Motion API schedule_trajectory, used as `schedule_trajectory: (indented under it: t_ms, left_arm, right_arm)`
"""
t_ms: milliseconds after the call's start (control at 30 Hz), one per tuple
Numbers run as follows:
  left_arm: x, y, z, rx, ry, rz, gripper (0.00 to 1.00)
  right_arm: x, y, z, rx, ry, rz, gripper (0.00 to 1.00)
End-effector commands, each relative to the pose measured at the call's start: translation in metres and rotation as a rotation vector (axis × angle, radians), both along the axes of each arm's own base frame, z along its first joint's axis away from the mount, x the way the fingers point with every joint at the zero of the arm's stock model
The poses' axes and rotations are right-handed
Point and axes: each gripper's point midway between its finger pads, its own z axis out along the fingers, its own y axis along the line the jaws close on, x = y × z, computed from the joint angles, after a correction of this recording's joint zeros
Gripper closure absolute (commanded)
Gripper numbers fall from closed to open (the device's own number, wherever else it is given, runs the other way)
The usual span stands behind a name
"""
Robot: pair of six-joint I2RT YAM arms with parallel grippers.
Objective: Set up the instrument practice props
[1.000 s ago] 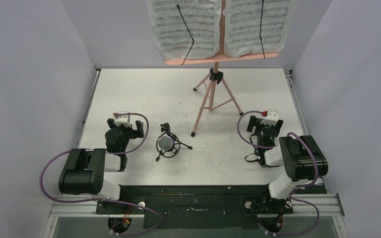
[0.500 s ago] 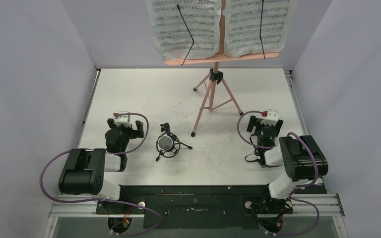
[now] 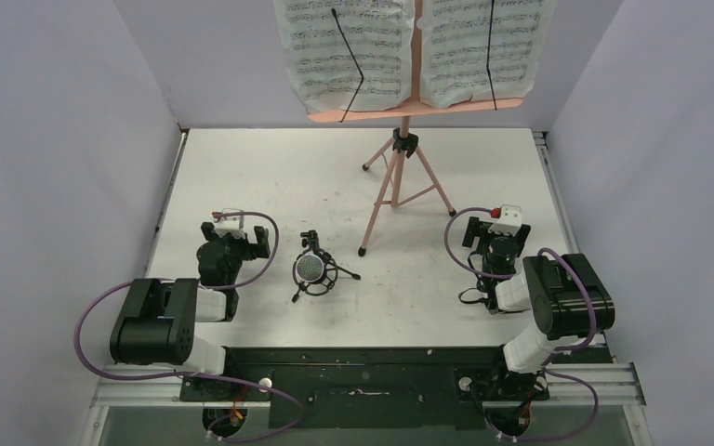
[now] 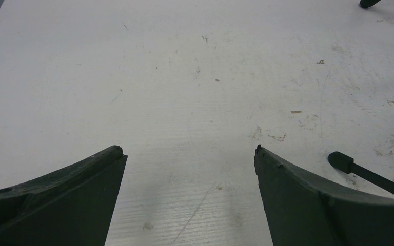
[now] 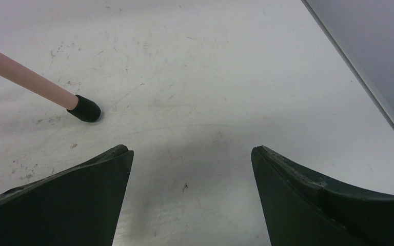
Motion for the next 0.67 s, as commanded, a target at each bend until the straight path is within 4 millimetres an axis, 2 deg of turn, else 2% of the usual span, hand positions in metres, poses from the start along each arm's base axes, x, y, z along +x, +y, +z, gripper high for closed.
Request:
schedule_trajectory:
  t_ms: [0, 633]
  left_arm:
    - [0.0112, 0.0005, 0.0191, -0.012, -0.061, -0.002, 0.04]
    - [0.012, 0.001, 0.0189, -0.018, -0.056, 0.001, 0.04]
  right_arm:
    - [0.007, 0.0054, 0.0121, -0.002, -0.046, 0.026, 0.1]
    - [0.007, 0.0051, 0.0123, -0.002, -0.046, 0.025, 0.1]
